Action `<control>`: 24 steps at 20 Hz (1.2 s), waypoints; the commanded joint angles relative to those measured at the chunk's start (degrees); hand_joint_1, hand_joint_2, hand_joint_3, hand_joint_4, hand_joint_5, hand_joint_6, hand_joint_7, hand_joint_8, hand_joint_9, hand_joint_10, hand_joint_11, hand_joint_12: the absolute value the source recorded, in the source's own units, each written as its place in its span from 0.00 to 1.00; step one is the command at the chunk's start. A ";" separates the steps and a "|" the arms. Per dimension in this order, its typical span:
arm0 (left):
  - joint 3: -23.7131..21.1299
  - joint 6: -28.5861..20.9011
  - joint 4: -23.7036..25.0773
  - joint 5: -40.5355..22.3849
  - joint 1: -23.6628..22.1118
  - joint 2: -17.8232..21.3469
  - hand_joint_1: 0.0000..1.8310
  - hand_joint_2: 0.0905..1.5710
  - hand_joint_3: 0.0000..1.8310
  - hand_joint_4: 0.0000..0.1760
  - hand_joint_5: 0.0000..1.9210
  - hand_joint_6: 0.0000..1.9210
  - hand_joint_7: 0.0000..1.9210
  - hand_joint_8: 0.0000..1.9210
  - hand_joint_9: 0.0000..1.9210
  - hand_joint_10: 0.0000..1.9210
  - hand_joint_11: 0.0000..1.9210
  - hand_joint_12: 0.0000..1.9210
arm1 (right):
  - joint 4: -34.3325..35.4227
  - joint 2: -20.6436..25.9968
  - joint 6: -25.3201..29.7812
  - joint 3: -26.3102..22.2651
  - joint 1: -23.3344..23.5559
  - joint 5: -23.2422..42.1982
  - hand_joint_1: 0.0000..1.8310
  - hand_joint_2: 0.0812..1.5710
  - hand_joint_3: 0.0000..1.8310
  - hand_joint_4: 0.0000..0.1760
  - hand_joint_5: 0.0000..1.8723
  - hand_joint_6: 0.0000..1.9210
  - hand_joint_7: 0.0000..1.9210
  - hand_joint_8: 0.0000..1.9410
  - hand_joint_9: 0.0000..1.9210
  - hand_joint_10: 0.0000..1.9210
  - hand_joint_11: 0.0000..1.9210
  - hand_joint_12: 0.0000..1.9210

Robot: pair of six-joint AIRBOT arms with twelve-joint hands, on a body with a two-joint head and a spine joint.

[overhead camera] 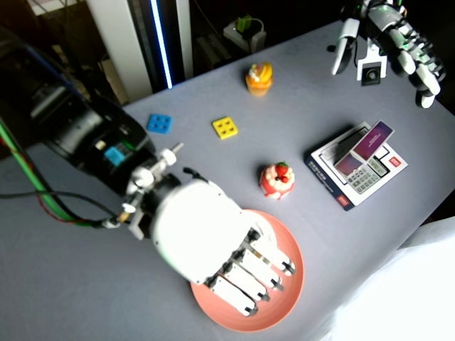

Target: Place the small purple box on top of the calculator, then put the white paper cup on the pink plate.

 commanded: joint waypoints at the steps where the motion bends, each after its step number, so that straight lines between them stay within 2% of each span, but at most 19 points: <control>1: 0.07 -0.39 -0.34 -7.71 -0.70 -0.22 0.25 0.82 0.00 0.51 0.01 0.00 0.00 0.00 0.01 0.00 0.00 0.14 | 0.23 -0.11 0.01 0.71 0.83 5.96 0.62 0.70 0.00 0.00 0.06 0.44 0.05 0.50 0.09 0.82 0.11 1.00; 3: 0.14 -0.55 -0.09 -7.32 -0.69 -0.21 0.26 0.82 0.00 0.42 0.01 0.00 0.00 0.00 0.00 0.00 0.00 0.10 | 0.86 -0.69 0.01 1.33 0.83 5.33 0.62 0.69 0.00 0.00 0.09 0.29 0.10 0.39 0.10 0.70 0.09 0.96; 4: 0.16 -0.72 -0.01 -7.28 -0.69 -0.20 0.26 0.81 0.00 0.43 0.01 0.00 0.00 0.00 0.00 0.00 0.00 0.09 | 1.17 -0.92 0.01 1.61 0.82 5.00 0.62 0.68 0.00 0.00 0.10 0.23 0.11 0.35 0.10 0.68 0.08 0.94; 5: 0.16 -0.77 0.00 -7.43 -0.69 -0.21 0.26 0.81 0.00 0.53 0.01 0.00 0.00 0.00 0.00 0.00 0.00 0.09 | 1.44 -1.06 0.01 1.78 0.82 4.76 0.60 0.68 0.00 0.00 0.07 0.15 0.09 0.23 0.06 0.61 0.01 0.93; 8: 0.14 -0.82 0.00 -7.64 -0.69 -0.31 0.25 0.81 0.00 0.55 0.01 0.00 0.00 0.00 0.00 0.00 0.00 0.10 | 2.02 -1.12 0.01 1.84 0.81 4.63 0.55 0.65 0.00 0.33 0.01 0.01 0.01 0.01 0.02 0.31 0.00 0.70; 9: 0.14 -0.85 0.00 -7.67 -0.68 -0.31 0.25 0.81 0.00 0.53 0.01 0.00 0.00 0.00 0.00 0.00 0.00 0.07 | 2.08 -1.11 0.01 1.82 0.81 4.63 0.52 0.64 0.00 0.35 0.00 0.00 0.00 0.00 0.00 0.14 0.00 0.54; 10: 0.13 -0.93 -0.03 -7.71 -0.65 -0.33 0.25 0.81 0.00 0.51 0.01 0.00 0.00 0.00 0.00 0.00 0.00 0.04 | 2.08 -1.10 0.01 1.68 0.81 4.63 0.50 0.64 0.00 0.37 0.00 0.00 0.00 0.00 0.00 0.08 0.00 0.45; 11: 0.18 -1.21 -0.03 -7.63 -0.64 -0.33 0.27 0.81 0.00 0.53 0.01 0.00 0.00 0.00 0.00 0.00 0.00 0.04 | 2.08 -1.09 0.00 1.49 0.81 4.63 0.48 0.63 0.00 0.40 0.00 0.00 0.00 0.00 0.00 0.02 0.00 0.47; 12: 0.24 -1.53 -0.03 -7.53 -0.55 -0.31 0.27 0.82 0.00 0.52 0.00 0.00 0.00 0.00 0.00 0.00 0.00 0.07 | 2.08 -1.08 -0.26 1.25 0.81 4.63 0.45 0.61 0.00 0.56 0.00 0.00 0.00 0.00 0.00 0.00 0.00 0.47; 13: 0.29 -1.72 -0.20 -7.58 -0.34 -0.30 0.27 0.82 0.00 0.57 0.00 0.00 0.00 0.00 0.01 0.00 0.00 0.08 | 2.07 -1.04 -0.61 0.86 0.81 4.65 0.44 0.61 0.00 0.60 0.00 0.00 0.00 0.00 0.00 0.00 0.00 0.39; 14: 0.28 -1.73 -0.42 -7.72 -0.14 -0.27 0.27 0.82 0.00 0.53 0.00 0.00 0.00 0.00 0.00 0.00 0.00 0.10 | 2.07 -0.99 -0.72 0.60 0.81 4.66 0.42 0.61 0.00 0.29 0.00 0.00 0.00 0.00 0.00 0.00 0.00 0.20; 15: 0.27 -1.74 -0.61 -7.82 0.03 -0.25 0.27 0.83 0.00 0.50 0.00 0.00 0.00 0.00 0.01 0.00 0.00 0.13 | 2.07 -0.98 -0.86 0.20 0.82 4.74 0.42 0.61 0.00 0.26 0.00 0.00 0.00 0.00 0.00 0.00 0.00 0.04; 17: 0.17 -1.74 -0.68 -7.81 0.17 -0.19 0.27 0.83 0.00 0.53 0.00 0.00 0.00 0.00 0.01 0.00 0.00 0.18 | 2.07 -0.69 -1.65 -1.19 0.82 5.36 0.43 0.60 0.00 0.30 0.00 0.00 0.00 0.00 0.00 0.00 0.00 0.00; 19: 0.02 -1.74 -0.83 -7.83 0.43 -0.07 0.25 0.82 0.00 0.58 0.00 0.00 0.00 0.00 0.01 0.00 0.00 0.19 | 2.01 0.34 -2.23 -2.33 0.82 6.04 0.38 0.59 0.00 0.63 0.00 0.00 0.00 0.00 0.00 0.00 0.00 0.00; 20: 0.00 -1.74 -0.95 -7.84 0.60 -0.05 0.26 0.82 0.00 0.59 0.00 0.00 0.00 0.00 0.00 0.00 0.00 0.16 | 1.57 1.08 -2.31 -3.14 0.82 6.64 0.37 0.59 0.00 0.70 0.00 0.00 0.00 0.00 0.00 0.00 0.00 0.00; 21: -0.03 -1.74 -1.03 -7.83 0.75 -0.05 0.28 0.81 0.00 0.56 0.00 0.00 0.00 0.00 0.01 0.00 0.00 0.17 | 0.75 2.06 -2.32 -4.16 0.82 7.34 0.35 0.58 0.00 0.65 0.00 0.00 0.00 0.00 0.00 0.00 0.00 0.00; 22: -0.11 -1.74 -1.10 -7.84 0.90 -0.01 0.29 0.81 0.00 0.54 0.00 0.00 0.00 0.00 0.01 0.00 0.00 0.15 | -0.18 3.06 -2.32 -5.26 0.82 8.07 0.33 0.56 0.00 0.72 0.00 0.00 0.00 0.00 0.00 0.00 0.00 0.00; 23: -0.19 -1.74 -1.21 -7.86 1.03 0.06 0.29 0.80 0.00 0.63 0.00 0.00 0.00 0.00 0.01 0.00 0.00 0.14 | -0.88 4.19 -2.32 -6.36 0.82 8.82 0.31 0.55 0.00 0.66 0.00 0.00 0.00 0.00 0.00 0.00 0.00 0.00; 24: -0.23 -1.74 -1.32 -7.89 1.14 0.10 0.28 0.80 0.00 0.66 0.00 0.00 0.00 0.00 0.01 0.00 0.00 0.11 | -1.43 5.28 -2.32 -7.47 0.82 9.59 0.30 0.54 0.00 0.71 0.00 0.00 0.00 0.00 0.00 0.00 0.00 0.00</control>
